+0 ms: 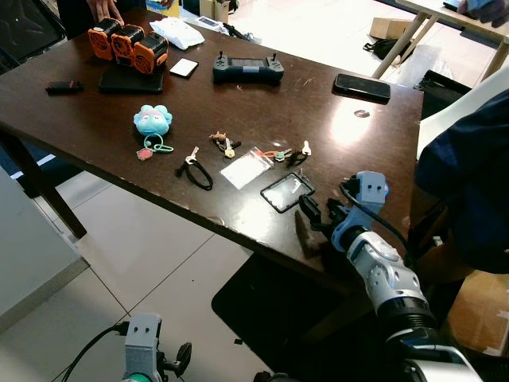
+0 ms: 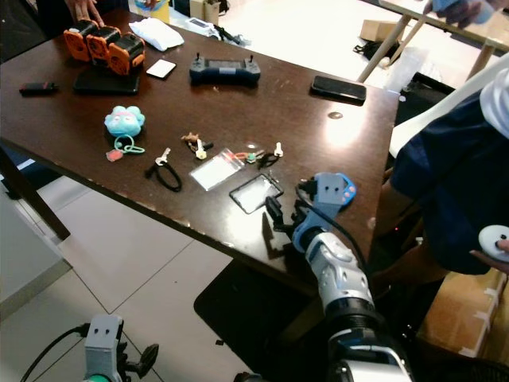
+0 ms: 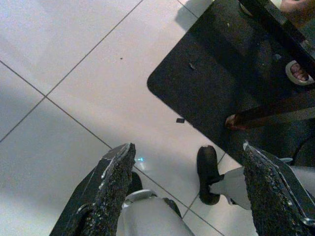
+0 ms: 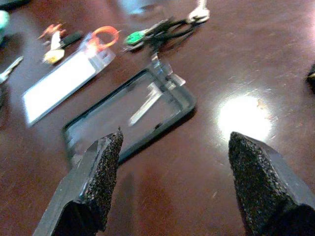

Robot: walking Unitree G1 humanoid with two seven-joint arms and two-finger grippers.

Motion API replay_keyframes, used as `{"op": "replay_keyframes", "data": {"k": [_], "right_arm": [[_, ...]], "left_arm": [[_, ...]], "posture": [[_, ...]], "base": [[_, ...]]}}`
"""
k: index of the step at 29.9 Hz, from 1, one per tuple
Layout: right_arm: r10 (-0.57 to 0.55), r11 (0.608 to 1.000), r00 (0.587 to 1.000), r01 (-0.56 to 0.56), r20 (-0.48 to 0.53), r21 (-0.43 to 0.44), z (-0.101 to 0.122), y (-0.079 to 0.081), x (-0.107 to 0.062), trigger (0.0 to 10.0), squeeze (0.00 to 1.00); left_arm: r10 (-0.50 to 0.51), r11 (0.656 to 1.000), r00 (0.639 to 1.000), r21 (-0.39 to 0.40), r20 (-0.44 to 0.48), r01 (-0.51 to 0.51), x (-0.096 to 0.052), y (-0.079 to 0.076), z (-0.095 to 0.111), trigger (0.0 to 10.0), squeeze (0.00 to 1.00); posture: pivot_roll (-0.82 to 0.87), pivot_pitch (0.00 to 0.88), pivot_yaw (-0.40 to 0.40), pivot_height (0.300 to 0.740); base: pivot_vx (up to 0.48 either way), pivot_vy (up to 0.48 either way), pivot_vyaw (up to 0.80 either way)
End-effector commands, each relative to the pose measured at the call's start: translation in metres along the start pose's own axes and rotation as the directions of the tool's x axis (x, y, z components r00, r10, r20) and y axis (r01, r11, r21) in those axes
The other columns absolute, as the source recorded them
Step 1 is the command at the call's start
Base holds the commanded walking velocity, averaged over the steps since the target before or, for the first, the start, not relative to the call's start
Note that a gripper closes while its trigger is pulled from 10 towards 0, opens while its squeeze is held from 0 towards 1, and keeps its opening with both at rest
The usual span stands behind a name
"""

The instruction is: Hang keys on a hook

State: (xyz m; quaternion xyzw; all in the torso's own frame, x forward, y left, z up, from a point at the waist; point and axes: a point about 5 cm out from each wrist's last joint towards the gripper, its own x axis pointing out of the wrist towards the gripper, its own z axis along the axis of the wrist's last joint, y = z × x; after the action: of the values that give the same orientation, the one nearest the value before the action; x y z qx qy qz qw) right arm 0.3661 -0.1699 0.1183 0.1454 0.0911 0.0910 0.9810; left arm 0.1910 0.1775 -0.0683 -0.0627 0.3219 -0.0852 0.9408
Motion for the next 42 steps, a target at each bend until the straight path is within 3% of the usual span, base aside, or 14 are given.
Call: {"op": "replay_keyframes", "data": {"k": [1,5,8,15,20,23,31,35,39,40,42], "right_arm": [[-0.075,0.997,0.997,0.075,-0.014,-0.009,0.001,-0.003,0.003,10.0,0.0],[-0.17,0.985,0.985,0.17,0.018,-0.003,0.016,-0.007,0.008,10.0,0.0],[-0.177,0.984,0.984,0.176,0.03,0.023,0.02,-0.007,0.009,10.0,0.0],[-0.092,0.984,0.993,0.079,0.077,0.157,0.031,0.006,0.016,10.0,0.0],[-0.081,0.988,0.994,0.07,0.075,0.14,0.034,0.009,0.018,10.0,0.0],[-0.028,0.999,0.995,0.025,0.092,0.024,0.042,0.019,0.022,10.0,0.0],[-0.057,0.996,0.995,0.063,0.084,-0.061,0.045,0.02,0.024,10.0,0.0],[-0.106,0.965,0.988,0.13,0.116,-0.229,0.053,0.019,0.025,10.0,0.0],[-0.091,0.966,0.986,0.121,0.137,-0.228,0.058,0.023,0.027,10.0,0.0],[-0.078,0.967,0.987,0.109,0.141,-0.23,0.059,0.026,0.028,8.3,0.0],[-0.07,0.967,0.987,0.102,0.143,-0.232,0.059,0.027,0.029,8.3,0.0]], "left_arm": [[-0.006,1.0,0.999,-0.001,-0.033,0.006,-0.005,-0.002,-0.012,10.0,0.0],[-0.015,1.0,0.999,0.011,-0.038,0.015,-0.007,-0.002,-0.014,10.0,0.0],[-0.017,1.0,0.999,0.013,-0.038,0.018,-0.007,-0.002,-0.015,10.0,0.0],[-0.025,0.999,0.999,0.022,-0.037,0.026,-0.009,-0.002,-0.017,10.0,0.0],[-0.029,0.999,0.999,0.026,-0.038,0.03,-0.011,-0.001,-0.019,10.0,0.0],[-0.037,0.999,0.998,0.036,-0.046,0.038,-0.014,0.0,-0.022,10.0,0.0],[-0.031,0.999,0.998,0.042,-0.053,0.033,-0.019,0.004,-0.027,10.0,0.0],[-0.026,0.999,0.998,0.045,-0.056,0.028,-0.023,0.007,-0.031,10.0,0.0],[-0.032,0.998,0.998,0.047,-0.055,0.035,-0.024,0.007,-0.032,10.0,0.0],[-0.037,0.998,0.998,0.049,-0.053,0.04,-0.024,0.006,-0.032,10.0,0.0],[-0.04,0.998,0.998,0.05,-0.052,0.043,-0.024,0.005,-0.032,10.0,0.0]], "posture": [[0.01,0.136,0.012,0.74],[0.01,0.147,0.015,0.74],[0.01,0.149,0.016,0.74],[0.01,0.173,0.019,0.74],[0.01,0.183,0.022,0.74],[0.02,0.196,0.029,0.74],[0.03,0.209,0.035,0.74],[0.03,0.218,0.042,0.74],[0.03,0.229,0.047,0.74],[0.03,0.238,0.048,0.74],[0.03,0.238,0.048,0.74]], "base": [[0.0,0.0,0.0],[0.0,0.0,0.0],[0.0,0.0,0.0],[0.0,0.0,0.0],[0.0,0.0,0.0],[0.0,0.0,0.0],[0.0,0.0,0.0],[0.0,0.0,0.0],[0.0,0.0,0.0],[0.0,0.0,0.0],[0.0,0.0,0.0]]}}
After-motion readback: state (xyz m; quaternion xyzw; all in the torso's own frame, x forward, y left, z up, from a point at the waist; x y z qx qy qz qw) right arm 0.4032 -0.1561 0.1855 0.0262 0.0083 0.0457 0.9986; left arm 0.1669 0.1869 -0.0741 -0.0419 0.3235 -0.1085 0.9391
